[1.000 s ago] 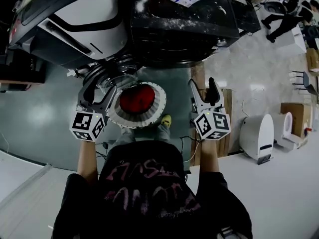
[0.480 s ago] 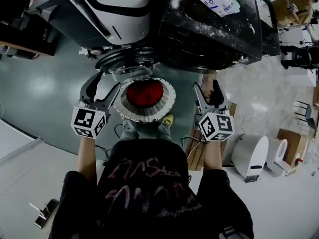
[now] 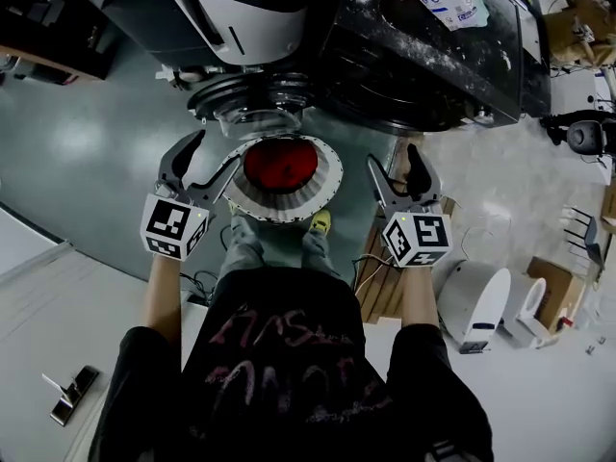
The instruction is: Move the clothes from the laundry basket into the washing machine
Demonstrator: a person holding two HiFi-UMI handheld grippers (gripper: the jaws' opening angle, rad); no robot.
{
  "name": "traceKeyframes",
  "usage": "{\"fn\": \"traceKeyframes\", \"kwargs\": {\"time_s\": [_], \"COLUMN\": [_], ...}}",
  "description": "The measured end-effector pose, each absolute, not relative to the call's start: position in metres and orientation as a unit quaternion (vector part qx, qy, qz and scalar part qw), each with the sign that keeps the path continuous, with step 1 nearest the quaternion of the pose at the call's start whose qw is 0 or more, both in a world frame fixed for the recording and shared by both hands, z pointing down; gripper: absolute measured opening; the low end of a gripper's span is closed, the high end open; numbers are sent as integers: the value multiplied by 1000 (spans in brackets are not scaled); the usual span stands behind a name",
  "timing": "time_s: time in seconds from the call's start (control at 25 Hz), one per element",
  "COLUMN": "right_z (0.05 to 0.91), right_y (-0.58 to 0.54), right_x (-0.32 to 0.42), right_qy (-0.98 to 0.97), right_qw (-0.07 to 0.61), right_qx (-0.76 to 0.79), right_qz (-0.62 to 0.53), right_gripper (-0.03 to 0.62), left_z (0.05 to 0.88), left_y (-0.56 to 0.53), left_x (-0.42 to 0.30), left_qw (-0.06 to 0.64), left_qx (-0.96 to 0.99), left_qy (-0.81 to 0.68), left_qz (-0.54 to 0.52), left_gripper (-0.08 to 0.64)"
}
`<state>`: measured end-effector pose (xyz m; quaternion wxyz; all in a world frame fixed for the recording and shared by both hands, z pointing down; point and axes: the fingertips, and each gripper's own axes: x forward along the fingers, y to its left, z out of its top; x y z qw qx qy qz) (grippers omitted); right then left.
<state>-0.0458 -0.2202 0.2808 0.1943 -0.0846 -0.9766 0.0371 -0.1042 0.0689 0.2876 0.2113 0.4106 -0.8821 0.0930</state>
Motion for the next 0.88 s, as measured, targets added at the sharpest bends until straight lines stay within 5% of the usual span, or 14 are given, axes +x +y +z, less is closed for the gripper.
{"fn": "traceKeyframes", "kwargs": {"time_s": [0.24, 0.88], "right_z": [303, 421], "right_y": [-209, -170], "right_x": [-41, -23], "right_qy": [-969, -944], "right_qw": [221, 308], "right_qx": [-110, -43], "right_qz": [-4, 111], "right_gripper": [348, 342], "left_z": [313, 429], "left_y": [75, 103], "left_x": [-91, -65], "left_qw": [235, 325], "left_qx": [411, 351], "left_qy": [-876, -878], "left_qz": [91, 7], "left_gripper": [305, 305]}}
